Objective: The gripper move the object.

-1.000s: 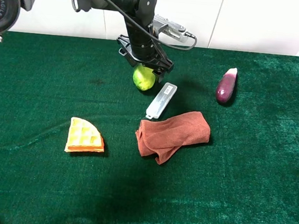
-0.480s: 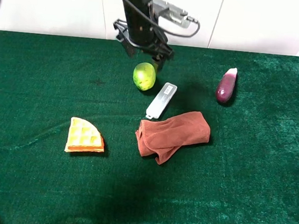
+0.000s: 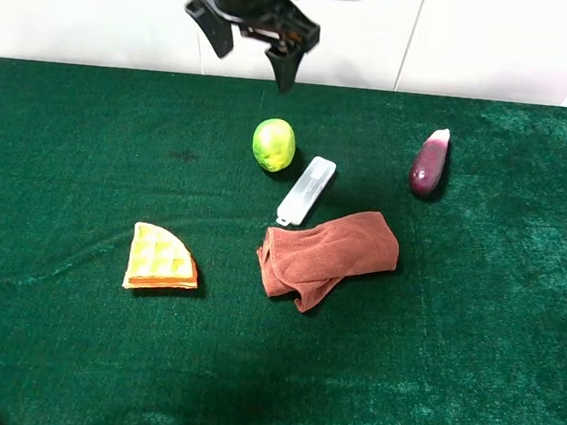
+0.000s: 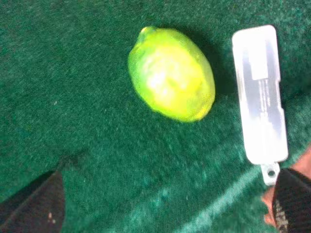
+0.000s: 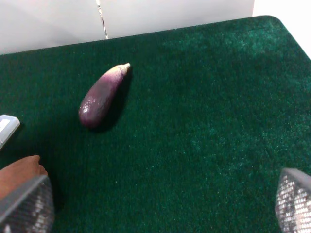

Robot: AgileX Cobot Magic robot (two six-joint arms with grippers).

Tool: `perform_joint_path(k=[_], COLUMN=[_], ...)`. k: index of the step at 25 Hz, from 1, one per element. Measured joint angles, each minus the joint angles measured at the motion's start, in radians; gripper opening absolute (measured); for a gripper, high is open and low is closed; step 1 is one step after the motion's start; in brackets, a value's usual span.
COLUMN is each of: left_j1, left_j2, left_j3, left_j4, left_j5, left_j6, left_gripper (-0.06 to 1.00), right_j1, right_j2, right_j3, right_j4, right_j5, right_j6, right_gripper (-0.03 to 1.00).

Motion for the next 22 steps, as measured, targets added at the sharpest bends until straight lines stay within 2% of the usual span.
perform_joint_path(k=[2,17,22], left_j1=[0.000,0.000,0.000], left_j2=[-0.030,-0.222,-0.335], left_j3=[-0.001,0.001,0.093], left_j4=[-0.001,0.000,0.000], left_j5=[0.029,0.032,0.032], left_j6=[0.000,0.001,0.000], left_gripper=[0.86,0.84,0.84], right_j1=[0.000,0.000,0.000], right_j2=[0.000,0.000,0.000], right_j3=[0.000,0.000,0.000], right_j4=[0.000,0.000,0.000], right_j5=[0.000,0.000,0.000], right_j6=[0.000,0.000,0.000], right_gripper=[0.70,0.70,0.70])
